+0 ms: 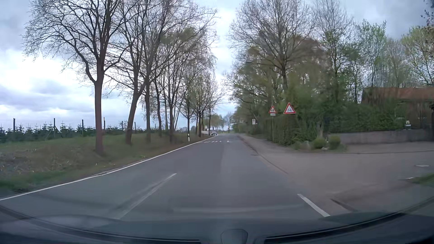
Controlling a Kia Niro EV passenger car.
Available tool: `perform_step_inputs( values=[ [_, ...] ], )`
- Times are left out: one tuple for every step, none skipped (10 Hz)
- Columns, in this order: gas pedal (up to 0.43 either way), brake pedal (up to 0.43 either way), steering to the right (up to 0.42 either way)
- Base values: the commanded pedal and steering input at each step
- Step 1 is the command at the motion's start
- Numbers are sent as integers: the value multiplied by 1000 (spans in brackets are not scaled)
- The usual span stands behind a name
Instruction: Follow the waypoints while adhering to traffic rules and regulations
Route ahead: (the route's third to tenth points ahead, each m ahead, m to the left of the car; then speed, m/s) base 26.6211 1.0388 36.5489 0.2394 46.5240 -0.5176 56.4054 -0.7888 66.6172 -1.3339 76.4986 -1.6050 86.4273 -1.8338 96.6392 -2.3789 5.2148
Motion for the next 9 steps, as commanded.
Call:
perform_step_inputs(
  values=[
    [79, 0, 51],
    [87, 0, 49],
    [98, 0, 42],
    [110, 0, 31],
    [110, 0, 26],
    [110, 0, 24],
    [110, 0, 21],
    [118, 0, 15],
    [118, 0, 10]
  ],
)
